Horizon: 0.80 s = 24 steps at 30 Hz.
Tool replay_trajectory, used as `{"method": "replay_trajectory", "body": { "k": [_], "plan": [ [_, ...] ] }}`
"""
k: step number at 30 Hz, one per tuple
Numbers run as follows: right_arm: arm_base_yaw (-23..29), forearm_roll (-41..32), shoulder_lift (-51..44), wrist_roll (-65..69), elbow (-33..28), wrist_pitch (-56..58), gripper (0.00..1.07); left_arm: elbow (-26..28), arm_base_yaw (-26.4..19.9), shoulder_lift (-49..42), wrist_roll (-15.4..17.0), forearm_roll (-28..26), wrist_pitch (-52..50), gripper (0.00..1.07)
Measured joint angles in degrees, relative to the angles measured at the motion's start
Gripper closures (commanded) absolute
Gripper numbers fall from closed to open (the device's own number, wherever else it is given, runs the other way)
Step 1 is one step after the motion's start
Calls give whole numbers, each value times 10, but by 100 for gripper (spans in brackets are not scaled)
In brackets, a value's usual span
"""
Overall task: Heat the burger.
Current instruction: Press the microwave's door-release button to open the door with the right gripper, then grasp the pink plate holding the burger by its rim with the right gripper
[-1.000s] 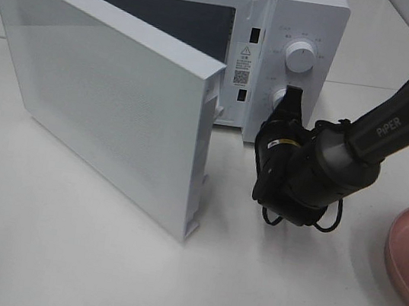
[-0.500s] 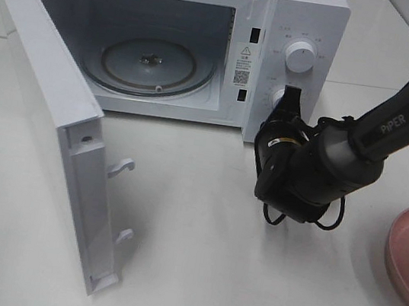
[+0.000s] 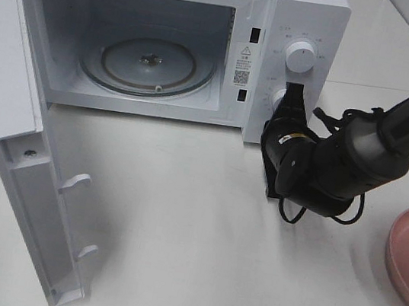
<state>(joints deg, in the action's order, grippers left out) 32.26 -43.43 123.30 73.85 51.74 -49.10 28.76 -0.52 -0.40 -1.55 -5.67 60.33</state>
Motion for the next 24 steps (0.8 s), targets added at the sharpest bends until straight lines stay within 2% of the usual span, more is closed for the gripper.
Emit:
{"method": "replay_trajectory", "body": {
  "k": [8,10,16,19,24],
  "plan": [
    [1,33,-52,-43,-44,41,107,0,0,0,0,0,0,7],
    [1,35,-80,-91,-81,76,107,0,0,0,0,0,0,7],
    [1,35,-152,-185,-133,136,106,0,0,0,0,0,0,7],
    [1,35,-167,-206,-140,147,106,0,0,0,0,0,0,7],
    [-3,35,-252,-354,-164,240,106,0,0,0,0,0,0,7]
  ]
}}
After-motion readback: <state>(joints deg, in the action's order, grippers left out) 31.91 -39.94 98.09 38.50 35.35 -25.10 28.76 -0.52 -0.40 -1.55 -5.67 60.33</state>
